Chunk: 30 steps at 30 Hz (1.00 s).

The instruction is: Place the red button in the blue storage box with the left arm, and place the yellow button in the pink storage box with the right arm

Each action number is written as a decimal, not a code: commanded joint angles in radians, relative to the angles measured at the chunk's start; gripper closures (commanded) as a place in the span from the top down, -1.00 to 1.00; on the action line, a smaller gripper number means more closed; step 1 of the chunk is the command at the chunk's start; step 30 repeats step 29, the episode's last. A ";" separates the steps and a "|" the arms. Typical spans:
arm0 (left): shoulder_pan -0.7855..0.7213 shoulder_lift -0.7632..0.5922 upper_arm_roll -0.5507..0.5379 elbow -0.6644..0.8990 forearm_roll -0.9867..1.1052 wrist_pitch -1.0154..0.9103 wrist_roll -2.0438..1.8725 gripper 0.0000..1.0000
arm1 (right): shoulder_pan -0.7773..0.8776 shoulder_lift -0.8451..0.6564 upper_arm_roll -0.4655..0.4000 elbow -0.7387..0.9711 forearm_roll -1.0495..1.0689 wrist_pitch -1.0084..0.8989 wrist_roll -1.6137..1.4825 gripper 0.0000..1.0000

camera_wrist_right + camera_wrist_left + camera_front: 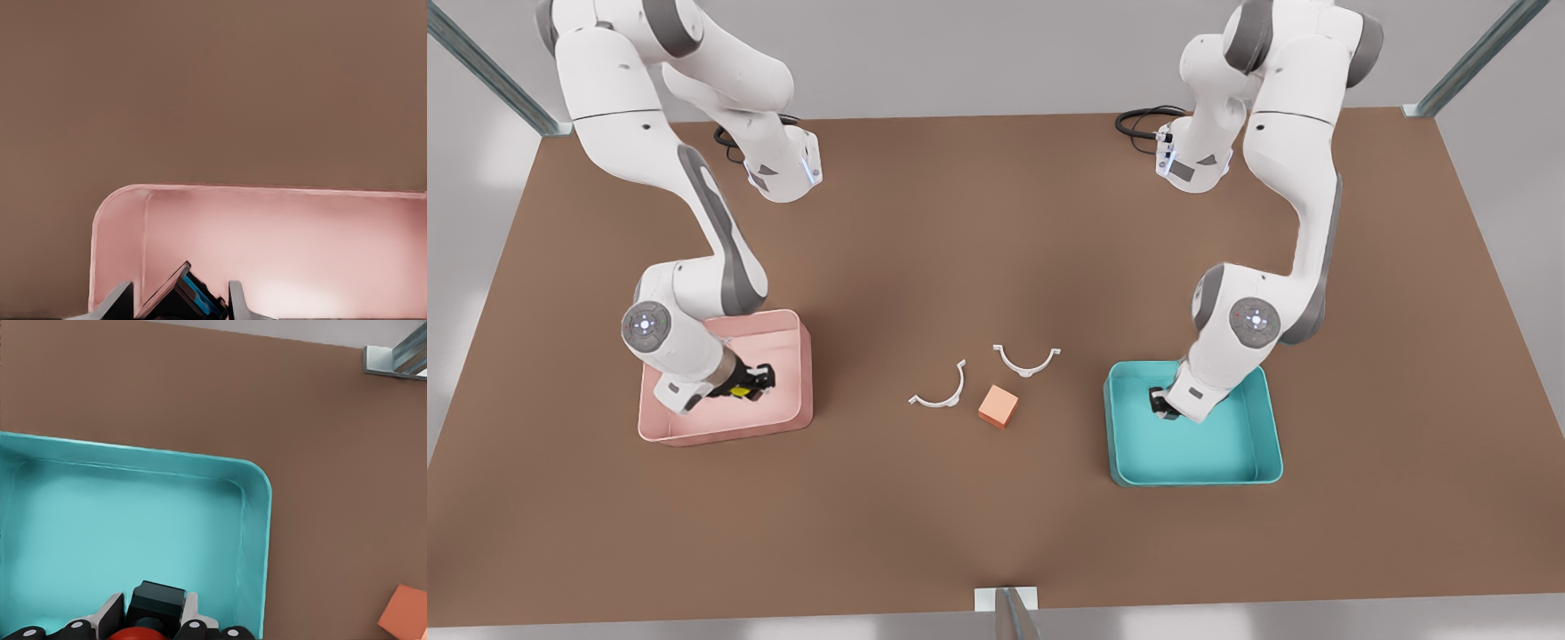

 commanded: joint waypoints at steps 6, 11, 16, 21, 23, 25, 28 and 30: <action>0.008 0.038 -0.001 0.019 -0.005 -0.053 0.162 1.00 | -0.044 0.004 0.002 -0.043 -0.020 -0.050 -0.084 1.00; 0.008 -0.156 -0.003 0.022 -0.005 -0.193 0.140 1.00 | 0.003 0.058 0.002 0.373 -0.064 -0.323 -0.074 1.00; 0.032 -0.288 0.055 0.347 0.005 -0.764 0.234 1.00 | 0.267 -0.161 -0.325 0.536 -0.005 -0.681 -0.019 1.00; 0.155 -0.367 -0.035 0.331 0.034 -0.817 0.240 1.00 | 0.198 -0.177 -0.227 0.487 -0.005 -0.682 0.015 1.00; 0.153 -0.348 -0.035 0.346 0.035 -0.823 0.240 1.00 | 0.198 -0.173 -0.225 0.513 -0.003 -0.696 0.012 1.00; 0.150 -0.265 -0.037 0.443 0.035 -0.889 0.240 1.00 | 0.207 -0.172 -0.222 0.544 -0.003 -0.702 0.030 1.00; 0.150 -0.247 -0.035 0.444 0.035 -0.888 0.241 1.00 | 0.201 -0.172 -0.207 0.541 -0.003 -0.702 0.093 1.00; 0.150 -0.244 -0.035 0.444 0.035 -0.889 0.241 1.00 | 0.201 -0.172 -0.207 0.539 -0.003 -0.702 0.093 1.00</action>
